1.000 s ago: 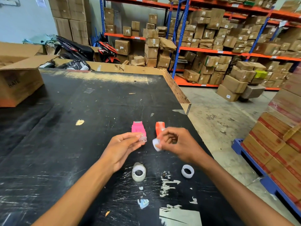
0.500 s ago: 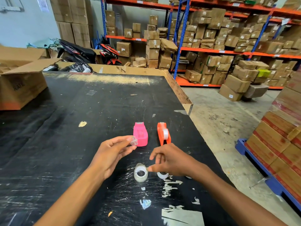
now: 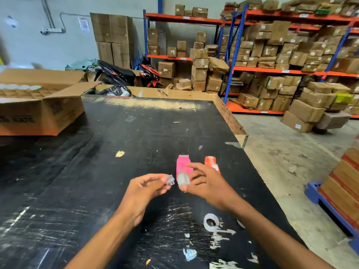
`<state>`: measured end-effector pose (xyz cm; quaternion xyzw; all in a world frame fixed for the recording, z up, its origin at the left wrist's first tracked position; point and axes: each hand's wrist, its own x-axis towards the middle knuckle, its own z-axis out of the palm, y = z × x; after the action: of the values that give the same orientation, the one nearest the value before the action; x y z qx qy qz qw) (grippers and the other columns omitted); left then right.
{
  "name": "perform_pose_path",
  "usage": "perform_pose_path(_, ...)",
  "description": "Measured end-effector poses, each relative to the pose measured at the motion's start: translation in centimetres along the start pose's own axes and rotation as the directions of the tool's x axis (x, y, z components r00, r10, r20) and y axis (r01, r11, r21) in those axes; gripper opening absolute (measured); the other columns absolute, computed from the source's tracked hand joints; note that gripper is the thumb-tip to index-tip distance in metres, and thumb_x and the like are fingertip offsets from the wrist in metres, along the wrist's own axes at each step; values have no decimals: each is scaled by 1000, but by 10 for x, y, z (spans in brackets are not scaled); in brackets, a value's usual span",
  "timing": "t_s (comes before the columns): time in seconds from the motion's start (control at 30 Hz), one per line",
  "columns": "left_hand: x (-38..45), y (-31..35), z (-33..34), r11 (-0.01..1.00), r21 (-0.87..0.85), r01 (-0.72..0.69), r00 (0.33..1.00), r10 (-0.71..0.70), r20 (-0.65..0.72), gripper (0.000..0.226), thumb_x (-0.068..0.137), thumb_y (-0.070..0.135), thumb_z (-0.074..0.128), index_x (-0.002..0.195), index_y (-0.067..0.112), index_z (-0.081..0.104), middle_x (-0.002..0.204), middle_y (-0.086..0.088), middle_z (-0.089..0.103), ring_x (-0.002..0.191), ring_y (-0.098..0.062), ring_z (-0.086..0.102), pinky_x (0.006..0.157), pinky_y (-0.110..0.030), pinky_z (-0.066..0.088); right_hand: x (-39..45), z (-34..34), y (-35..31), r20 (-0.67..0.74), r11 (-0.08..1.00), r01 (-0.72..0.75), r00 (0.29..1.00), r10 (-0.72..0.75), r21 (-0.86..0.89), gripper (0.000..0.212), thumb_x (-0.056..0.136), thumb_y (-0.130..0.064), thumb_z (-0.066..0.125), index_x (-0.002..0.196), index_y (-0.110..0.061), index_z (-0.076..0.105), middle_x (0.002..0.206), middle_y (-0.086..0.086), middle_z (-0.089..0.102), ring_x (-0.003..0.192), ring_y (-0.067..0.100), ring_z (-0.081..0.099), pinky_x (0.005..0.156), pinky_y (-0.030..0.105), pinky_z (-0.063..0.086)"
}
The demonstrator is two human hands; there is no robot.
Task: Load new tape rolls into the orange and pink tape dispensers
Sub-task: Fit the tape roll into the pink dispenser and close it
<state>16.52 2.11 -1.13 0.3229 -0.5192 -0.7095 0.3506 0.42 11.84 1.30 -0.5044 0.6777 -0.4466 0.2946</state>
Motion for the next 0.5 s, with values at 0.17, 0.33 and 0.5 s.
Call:
perform_pose_path(0.17,-4,1,15,998,23,-64,996,63,64,14,82,1,66,93,2,76,87,-15,79,76,-15,72,68,-17,58,-6,-5,-10,53,989,75,995,-82,123,43,72,-2,78,93,-36,63,87,-10,67,80,4,67,84,27,55)
perform_pose_path(0.33,-6,4,25,988,69,-140,988,134,79,16,84,2,65,88,9,79,87,-9,80,77,-10,73,68,-16,57,-5,-8,-8,6,985,122,992,-124,123,54,70,0,79,112,-30,61,99,1,66,88,14,65,85,29,57)
perform_pose_path(0.5,-5,8,37,995,72,-63,996,57,75,23,92,4,55,96,1,77,93,-11,79,90,-18,74,85,-26,58,-3,-14,-5,-69,986,153,986,-149,59,83,71,0,79,139,-28,38,111,15,61,94,22,66,81,25,59)
